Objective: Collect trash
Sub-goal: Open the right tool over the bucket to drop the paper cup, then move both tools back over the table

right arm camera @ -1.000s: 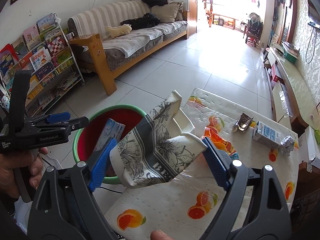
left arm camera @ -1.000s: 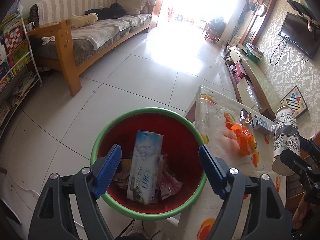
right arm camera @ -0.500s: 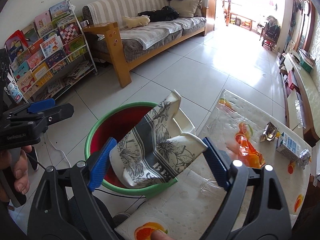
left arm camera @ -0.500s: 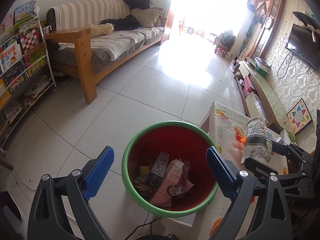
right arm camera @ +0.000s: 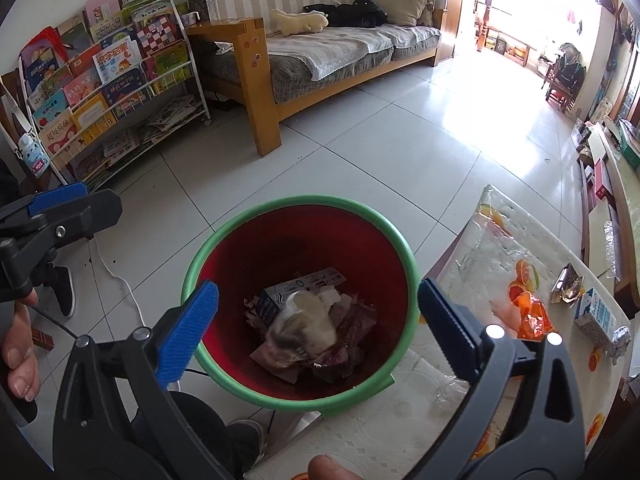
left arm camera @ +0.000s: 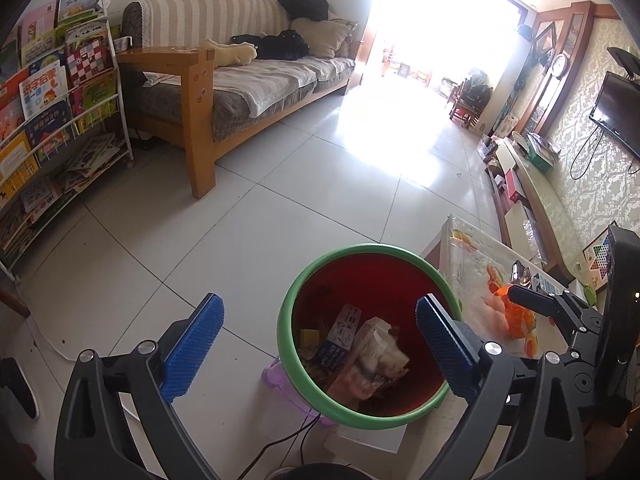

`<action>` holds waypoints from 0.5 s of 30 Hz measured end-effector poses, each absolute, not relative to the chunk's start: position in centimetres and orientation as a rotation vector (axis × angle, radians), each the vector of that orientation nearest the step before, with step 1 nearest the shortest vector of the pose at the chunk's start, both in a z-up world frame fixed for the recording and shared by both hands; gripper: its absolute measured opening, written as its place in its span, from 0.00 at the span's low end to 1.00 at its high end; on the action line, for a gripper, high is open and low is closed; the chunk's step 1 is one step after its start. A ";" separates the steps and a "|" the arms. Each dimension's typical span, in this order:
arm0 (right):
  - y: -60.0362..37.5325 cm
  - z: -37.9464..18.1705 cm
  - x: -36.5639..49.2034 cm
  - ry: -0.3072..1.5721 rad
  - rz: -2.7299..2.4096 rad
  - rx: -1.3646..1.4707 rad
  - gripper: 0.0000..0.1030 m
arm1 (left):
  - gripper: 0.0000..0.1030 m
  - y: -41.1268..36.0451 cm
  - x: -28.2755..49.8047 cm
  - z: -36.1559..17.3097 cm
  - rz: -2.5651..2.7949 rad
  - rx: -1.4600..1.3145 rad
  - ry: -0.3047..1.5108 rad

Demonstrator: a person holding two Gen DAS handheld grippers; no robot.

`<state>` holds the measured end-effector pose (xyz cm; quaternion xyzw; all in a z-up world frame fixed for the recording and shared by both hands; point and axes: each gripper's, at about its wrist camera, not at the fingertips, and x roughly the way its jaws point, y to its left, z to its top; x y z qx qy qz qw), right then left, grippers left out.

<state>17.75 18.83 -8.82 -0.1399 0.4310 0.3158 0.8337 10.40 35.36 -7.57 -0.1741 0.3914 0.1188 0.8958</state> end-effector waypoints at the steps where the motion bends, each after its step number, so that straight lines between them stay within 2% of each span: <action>1: 18.6 -8.7 17.8 0.913 0.666 -0.293 0.95 | 0.91 35.2 10.4 -7.5 0.244 -0.362 0.809; 9: 14.5 -6.6 17.1 0.877 0.617 -0.247 0.95 | 0.92 32.5 11.0 -6.0 0.196 -0.336 0.792; 15: 8.2 -5.3 16.7 0.855 0.527 -0.196 0.95 | 0.92 27.5 12.4 -5.0 0.112 -0.291 0.795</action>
